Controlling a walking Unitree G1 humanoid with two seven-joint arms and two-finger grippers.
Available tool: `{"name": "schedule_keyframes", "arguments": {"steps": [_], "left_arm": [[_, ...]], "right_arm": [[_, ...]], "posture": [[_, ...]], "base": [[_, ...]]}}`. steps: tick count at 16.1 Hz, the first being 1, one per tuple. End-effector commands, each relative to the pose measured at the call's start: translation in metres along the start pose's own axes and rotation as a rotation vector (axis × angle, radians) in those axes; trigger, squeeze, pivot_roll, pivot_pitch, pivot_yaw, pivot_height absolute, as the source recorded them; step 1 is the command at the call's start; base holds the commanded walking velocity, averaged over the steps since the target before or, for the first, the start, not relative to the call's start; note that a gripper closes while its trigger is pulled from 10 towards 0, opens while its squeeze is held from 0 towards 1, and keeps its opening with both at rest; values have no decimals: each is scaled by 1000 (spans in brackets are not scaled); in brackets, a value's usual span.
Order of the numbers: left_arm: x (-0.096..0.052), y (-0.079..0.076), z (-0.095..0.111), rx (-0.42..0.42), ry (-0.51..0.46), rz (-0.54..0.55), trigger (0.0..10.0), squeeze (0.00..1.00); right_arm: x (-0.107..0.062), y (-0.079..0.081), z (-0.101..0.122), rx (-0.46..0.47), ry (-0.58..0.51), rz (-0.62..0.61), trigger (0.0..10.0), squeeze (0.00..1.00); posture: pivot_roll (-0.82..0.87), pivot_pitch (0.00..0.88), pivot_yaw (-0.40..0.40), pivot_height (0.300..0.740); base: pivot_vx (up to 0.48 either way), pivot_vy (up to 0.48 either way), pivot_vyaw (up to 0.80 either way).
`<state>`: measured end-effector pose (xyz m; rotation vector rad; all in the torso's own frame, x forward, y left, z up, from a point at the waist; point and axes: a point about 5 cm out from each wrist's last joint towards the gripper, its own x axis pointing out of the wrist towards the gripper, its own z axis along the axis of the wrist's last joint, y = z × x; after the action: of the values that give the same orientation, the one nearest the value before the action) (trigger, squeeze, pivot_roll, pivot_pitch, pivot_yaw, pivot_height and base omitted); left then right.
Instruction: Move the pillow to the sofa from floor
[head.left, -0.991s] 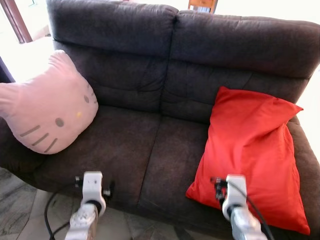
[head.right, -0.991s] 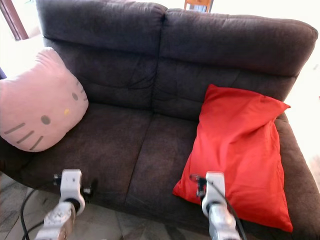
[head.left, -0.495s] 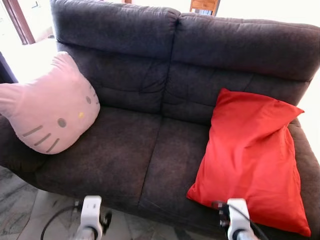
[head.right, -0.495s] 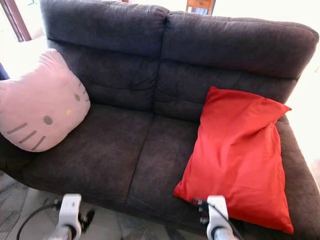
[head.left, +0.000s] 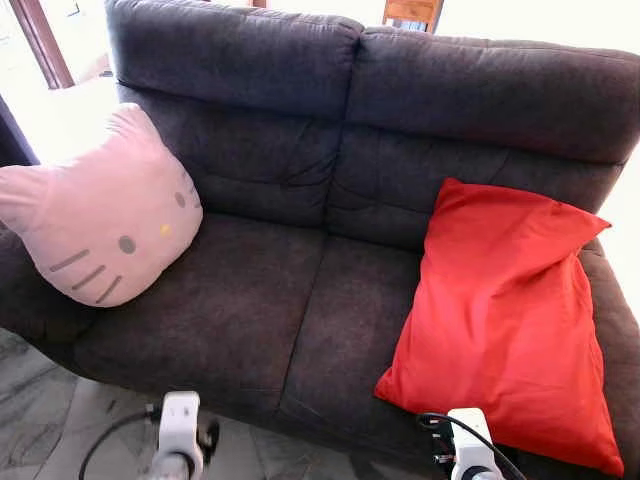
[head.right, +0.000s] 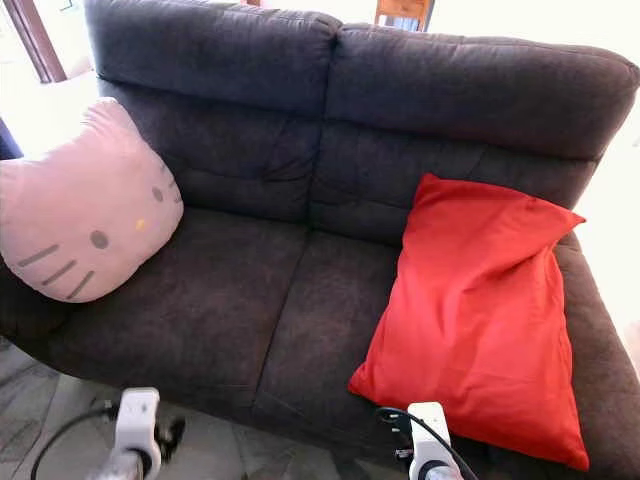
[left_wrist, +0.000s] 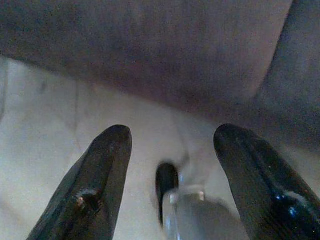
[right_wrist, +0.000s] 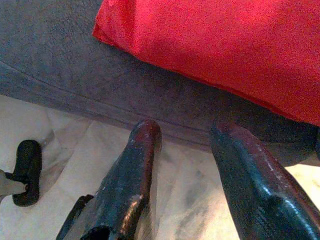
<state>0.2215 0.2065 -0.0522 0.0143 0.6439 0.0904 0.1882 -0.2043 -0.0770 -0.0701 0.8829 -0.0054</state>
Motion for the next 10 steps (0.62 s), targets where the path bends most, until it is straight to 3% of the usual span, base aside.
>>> {"name": "schedule_keyframes", "arguments": {"steps": [1, 5, 10], "left_arm": [[1, -1, 3, -13, -19, 12, 10000, 0], [1, -13, 3, -30, -27, -14, 10000, 0], [2, -16, 3, -30, -13, -51, 10000, 0]], "right_arm": [[0, -1, -3, 12, 23, -12, 10000, 0], [1, 12, -4, 23, 39, 14, 10000, 0], [1, 17, -5, 34, 43, 13, 10000, 0]], "posture": [[118, 73, -68, 718], [119, 57, -61, 718], [119, 52, -59, 718]], "base": [[0, 0, 0], [0, 0, 0], [0, 0, 0]]}}
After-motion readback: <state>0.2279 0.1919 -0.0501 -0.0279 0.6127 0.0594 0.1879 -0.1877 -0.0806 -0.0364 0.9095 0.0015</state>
